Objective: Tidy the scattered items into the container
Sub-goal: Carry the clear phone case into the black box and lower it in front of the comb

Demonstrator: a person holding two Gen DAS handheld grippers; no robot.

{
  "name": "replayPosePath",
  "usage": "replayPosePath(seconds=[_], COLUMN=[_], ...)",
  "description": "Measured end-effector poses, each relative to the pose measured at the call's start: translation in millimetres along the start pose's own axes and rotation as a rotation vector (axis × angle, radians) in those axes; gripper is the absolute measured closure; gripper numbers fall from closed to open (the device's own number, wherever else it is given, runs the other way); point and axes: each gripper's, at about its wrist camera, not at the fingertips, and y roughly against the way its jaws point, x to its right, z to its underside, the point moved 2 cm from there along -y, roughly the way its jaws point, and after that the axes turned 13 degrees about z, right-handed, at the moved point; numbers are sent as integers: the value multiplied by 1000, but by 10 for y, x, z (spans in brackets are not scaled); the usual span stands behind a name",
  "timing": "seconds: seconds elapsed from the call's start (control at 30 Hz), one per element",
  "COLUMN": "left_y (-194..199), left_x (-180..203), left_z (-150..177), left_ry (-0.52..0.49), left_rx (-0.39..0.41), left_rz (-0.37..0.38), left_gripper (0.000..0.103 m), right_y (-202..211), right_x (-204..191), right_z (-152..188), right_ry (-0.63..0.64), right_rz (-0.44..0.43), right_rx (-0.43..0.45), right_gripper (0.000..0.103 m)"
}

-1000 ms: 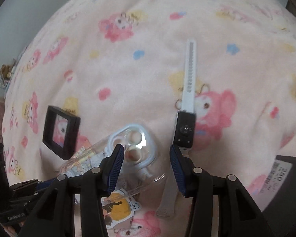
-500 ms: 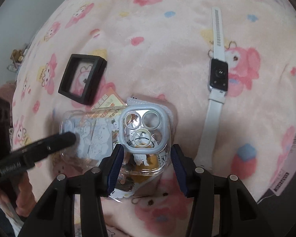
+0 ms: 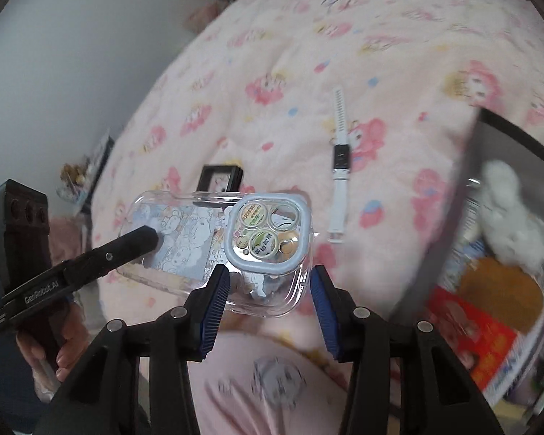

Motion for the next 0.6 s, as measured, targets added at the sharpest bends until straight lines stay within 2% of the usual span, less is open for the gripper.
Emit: replayPosePath(seconds=[0.13,0.27,0.4,0.6], left_y=[-473,-1024,-1654,-2249], left_x=[554,1006,1291,1317], left_z=[61,226,435,766], left_ry=[-104,-163,-184,-148], left_rx=[-80,-172,-282,-405], left_rz=[92,166,189,172], left_gripper=[70,71,70,70], right_y=[496,801,847,632], right_x=[551,1157,1692,2143], right_z=[155,446,725,1024], right_ry=[-93,-191,-294,-367], right_rz=[28,116,164,244], right_rx=[76,119,104,39], right_gripper=[61,61,61,61])
